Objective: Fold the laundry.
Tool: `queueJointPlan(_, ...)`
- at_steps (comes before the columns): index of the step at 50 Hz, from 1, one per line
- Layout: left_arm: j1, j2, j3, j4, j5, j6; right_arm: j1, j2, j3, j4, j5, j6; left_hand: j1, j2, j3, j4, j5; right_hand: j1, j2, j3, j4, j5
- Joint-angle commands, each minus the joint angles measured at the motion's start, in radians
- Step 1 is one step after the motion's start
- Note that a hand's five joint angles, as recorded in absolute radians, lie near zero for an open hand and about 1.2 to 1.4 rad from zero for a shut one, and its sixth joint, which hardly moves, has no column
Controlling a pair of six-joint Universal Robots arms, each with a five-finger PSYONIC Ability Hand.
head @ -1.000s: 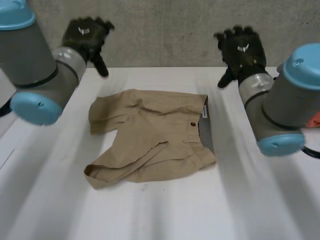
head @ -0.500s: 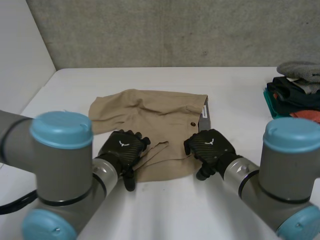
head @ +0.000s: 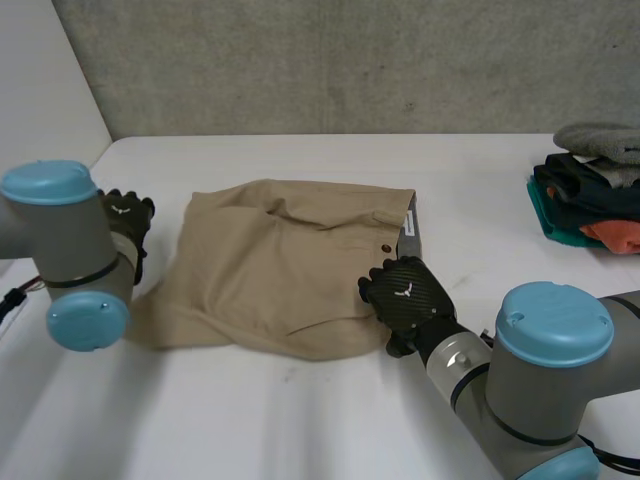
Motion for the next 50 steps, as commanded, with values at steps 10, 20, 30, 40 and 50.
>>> queueJointPlan(10,-0.063,0.306,-0.289,-0.026,0.172,-0.057,-0.006,0.018,-0.045,0.006,0.032,-0.027,-0.022,-0.023,-0.032,-0.024,-0.048,-0.059,-0.058,-0.056,-0.059,-0.038)
queueJointPlan(20,-0.064,0.423,-0.435,-0.157,0.304,0.037,-0.023,0.099,-0.134,0.107,0.032,-0.067,-0.022,-0.023,-0.032,-0.024,-0.048,0.093,0.094,0.096,0.094,0.115)
queueJointPlan(30,-0.038,0.340,-0.423,-0.122,0.306,0.077,-0.002,0.068,-0.127,0.097,0.037,-0.036,0.064,0.062,0.054,0.061,0.038,0.840,0.840,0.843,0.840,0.861)
queueJointPlan(40,-0.028,0.155,-0.341,-0.069,0.275,0.185,-0.014,-0.139,-0.056,0.063,0.038,0.011,0.817,0.816,0.807,0.814,0.791,0.840,0.840,0.843,0.840,0.861)
queueJointPlan(50,-0.032,0.239,-0.291,-0.124,0.240,0.199,-0.032,-0.229,-0.073,0.081,0.037,0.033,1.200,1.198,1.190,1.197,1.174,0.840,0.840,0.843,0.840,0.861)
